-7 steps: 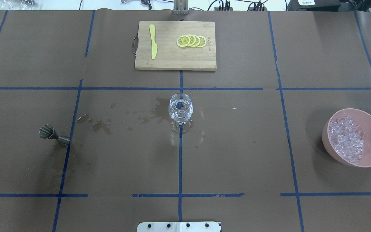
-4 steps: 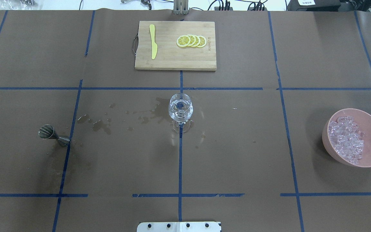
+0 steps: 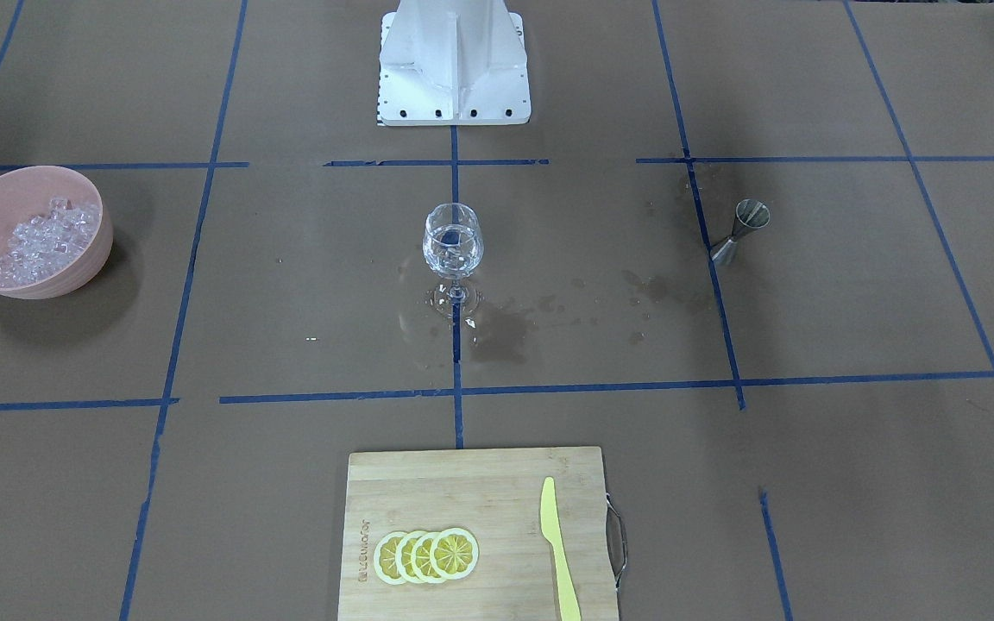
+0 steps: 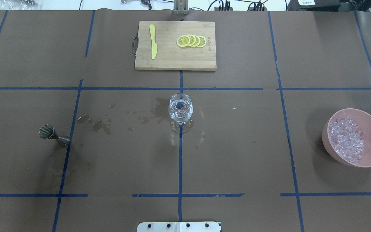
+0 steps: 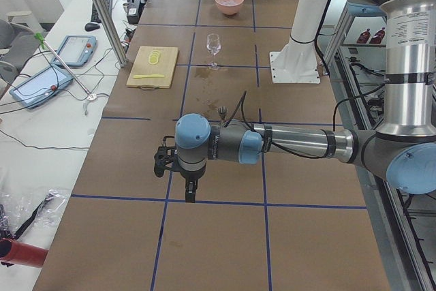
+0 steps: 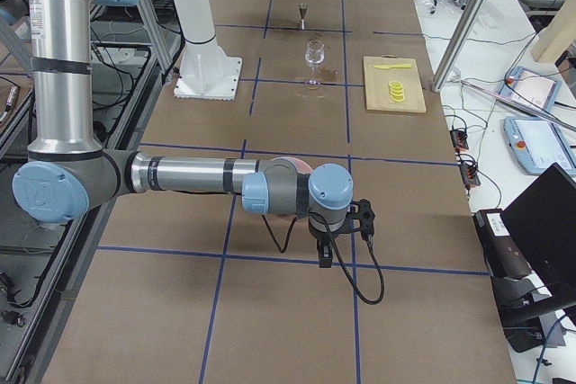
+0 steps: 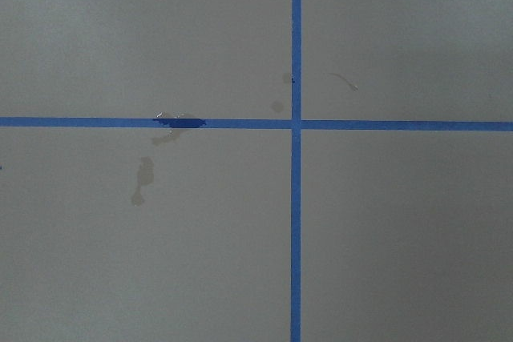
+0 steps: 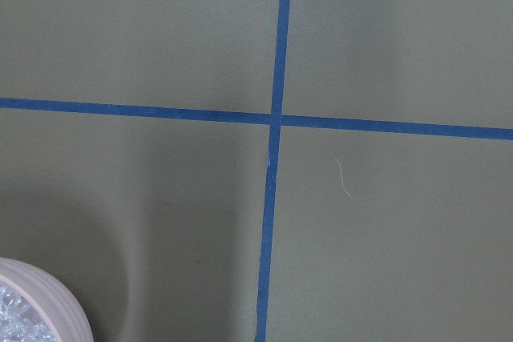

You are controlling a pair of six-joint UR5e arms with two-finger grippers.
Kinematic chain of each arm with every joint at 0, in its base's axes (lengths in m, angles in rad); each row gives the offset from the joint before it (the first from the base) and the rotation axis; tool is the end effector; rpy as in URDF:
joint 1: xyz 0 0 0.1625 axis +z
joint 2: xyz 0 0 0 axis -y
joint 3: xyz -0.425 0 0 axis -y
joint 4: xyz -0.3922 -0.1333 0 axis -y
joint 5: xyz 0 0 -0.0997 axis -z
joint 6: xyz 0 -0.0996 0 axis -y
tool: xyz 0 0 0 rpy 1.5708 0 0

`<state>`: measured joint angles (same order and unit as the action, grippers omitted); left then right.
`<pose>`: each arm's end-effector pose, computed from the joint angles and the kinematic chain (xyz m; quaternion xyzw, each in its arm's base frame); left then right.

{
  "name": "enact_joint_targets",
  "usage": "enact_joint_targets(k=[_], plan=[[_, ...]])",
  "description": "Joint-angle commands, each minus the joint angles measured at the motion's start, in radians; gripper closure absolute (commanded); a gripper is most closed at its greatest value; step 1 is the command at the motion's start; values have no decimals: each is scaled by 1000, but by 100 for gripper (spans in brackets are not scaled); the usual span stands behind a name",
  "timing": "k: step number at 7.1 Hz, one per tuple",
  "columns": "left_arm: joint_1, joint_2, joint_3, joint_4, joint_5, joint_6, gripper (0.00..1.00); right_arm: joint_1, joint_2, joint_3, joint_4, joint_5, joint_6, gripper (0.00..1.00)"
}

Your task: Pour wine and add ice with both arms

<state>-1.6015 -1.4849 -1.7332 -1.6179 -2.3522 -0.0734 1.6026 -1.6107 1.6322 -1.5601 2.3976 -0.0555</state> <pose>-0.0773 -0.4601 0.6138 0.0490 0.3812 -0.0245 0.9229 0.0752 -0.4748 0.6429 0.0323 -0.4006 -0.0173 0.9155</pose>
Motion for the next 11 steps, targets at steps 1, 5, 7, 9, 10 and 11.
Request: enact_joint_targets(k=[1,5,7,9,10,11], plan=[[0,0,0,0,-1,0,0,7,2,0,0,0,-1,0],[0,0,-2,0,-1,0,0,7,5,3,0,2,0,0],[0,0,-3,0,1,1,0,7,5,2,0,2,0,0],[0,0,-2,0,1,1,0,7,5,2,0,2,0,0],[0,0,1,-16,1,1,0,7,5,2,0,2,0,0],[0,0,3,-16,1,1,0,7,5,2,0,2,0,0]])
